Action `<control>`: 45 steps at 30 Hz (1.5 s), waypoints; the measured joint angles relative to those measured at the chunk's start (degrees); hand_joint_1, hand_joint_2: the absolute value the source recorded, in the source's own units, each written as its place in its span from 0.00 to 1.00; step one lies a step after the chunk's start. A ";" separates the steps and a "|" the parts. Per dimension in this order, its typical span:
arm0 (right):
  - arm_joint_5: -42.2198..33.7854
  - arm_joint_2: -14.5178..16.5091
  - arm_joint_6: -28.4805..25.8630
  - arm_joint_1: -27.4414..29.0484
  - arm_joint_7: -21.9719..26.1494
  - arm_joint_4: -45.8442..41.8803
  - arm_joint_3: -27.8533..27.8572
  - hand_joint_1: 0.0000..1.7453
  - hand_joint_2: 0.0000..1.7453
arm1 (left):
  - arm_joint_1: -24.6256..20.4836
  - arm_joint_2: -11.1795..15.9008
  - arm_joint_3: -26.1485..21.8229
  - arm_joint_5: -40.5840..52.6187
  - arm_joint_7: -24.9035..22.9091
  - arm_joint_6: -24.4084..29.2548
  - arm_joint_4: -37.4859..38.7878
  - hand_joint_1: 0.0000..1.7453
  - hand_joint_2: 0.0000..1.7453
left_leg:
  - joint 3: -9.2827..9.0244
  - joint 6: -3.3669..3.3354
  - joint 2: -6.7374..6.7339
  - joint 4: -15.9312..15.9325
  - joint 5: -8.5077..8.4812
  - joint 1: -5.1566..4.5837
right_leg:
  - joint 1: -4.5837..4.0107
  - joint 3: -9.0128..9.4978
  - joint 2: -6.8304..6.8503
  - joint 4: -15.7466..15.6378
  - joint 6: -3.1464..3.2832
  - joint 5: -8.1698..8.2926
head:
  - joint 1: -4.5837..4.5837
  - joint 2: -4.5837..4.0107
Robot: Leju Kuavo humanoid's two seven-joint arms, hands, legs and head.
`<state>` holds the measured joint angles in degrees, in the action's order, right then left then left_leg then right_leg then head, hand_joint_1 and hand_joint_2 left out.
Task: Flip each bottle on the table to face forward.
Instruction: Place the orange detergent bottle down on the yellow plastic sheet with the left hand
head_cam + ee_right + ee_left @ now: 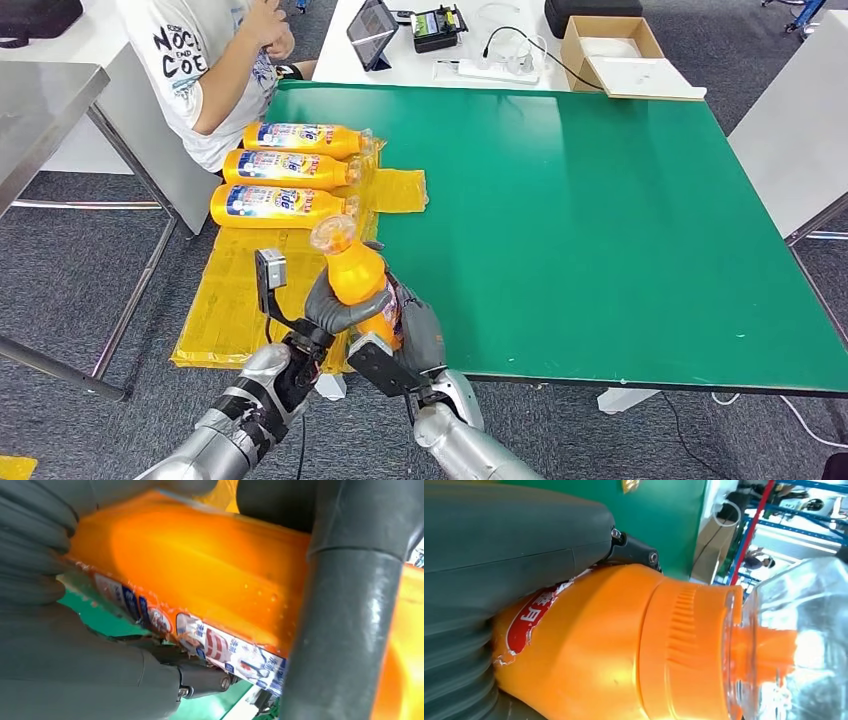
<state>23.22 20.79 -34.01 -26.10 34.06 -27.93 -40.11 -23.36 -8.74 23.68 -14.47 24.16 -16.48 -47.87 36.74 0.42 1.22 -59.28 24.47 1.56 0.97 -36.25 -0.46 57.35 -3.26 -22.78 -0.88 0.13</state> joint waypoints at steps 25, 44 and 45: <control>-2.69 -4.20 4.47 10.46 1.53 -31.97 9.87 0.00 0.00 | 0.31 0.60 -19.99 20.54 7.03 30.46 -17.27 1.00 1.00 | 0.01 0.04 0.00 0.00 -0.03 0.03 | -0.02 0.00 -0.06 0.01 0.01 0.01 | 0.01 0.00; -7.30 -6.72 -3.98 13.95 5.98 -55.93 12.98 0.00 1.00 | -8.72 8.89 -3.27 83.36 -2.46 37.91 9.09 1.00 1.00 | -0.06 0.04 -0.12 0.00 -0.04 0.02 | -0.02 -0.02 -0.17 0.01 0.03 0.04 | 0.01 0.00; -7.32 -6.80 -3.98 13.95 5.98 -56.22 12.92 0.00 1.00 | -9.21 9.07 -2.62 83.49 -2.45 37.64 10.66 1.00 1.00 | -0.06 0.04 -0.13 0.00 -0.04 0.02 | -0.02 -0.03 -0.17 0.01 0.03 0.04 | 0.01 0.00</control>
<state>15.90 13.99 -37.99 -12.15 40.04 -84.15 -27.20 -32.56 0.33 21.06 69.02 21.71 21.16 -37.22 36.68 0.47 1.09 -59.28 24.43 1.58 0.96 -36.28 -0.64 57.36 -3.24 -22.74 -0.87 0.13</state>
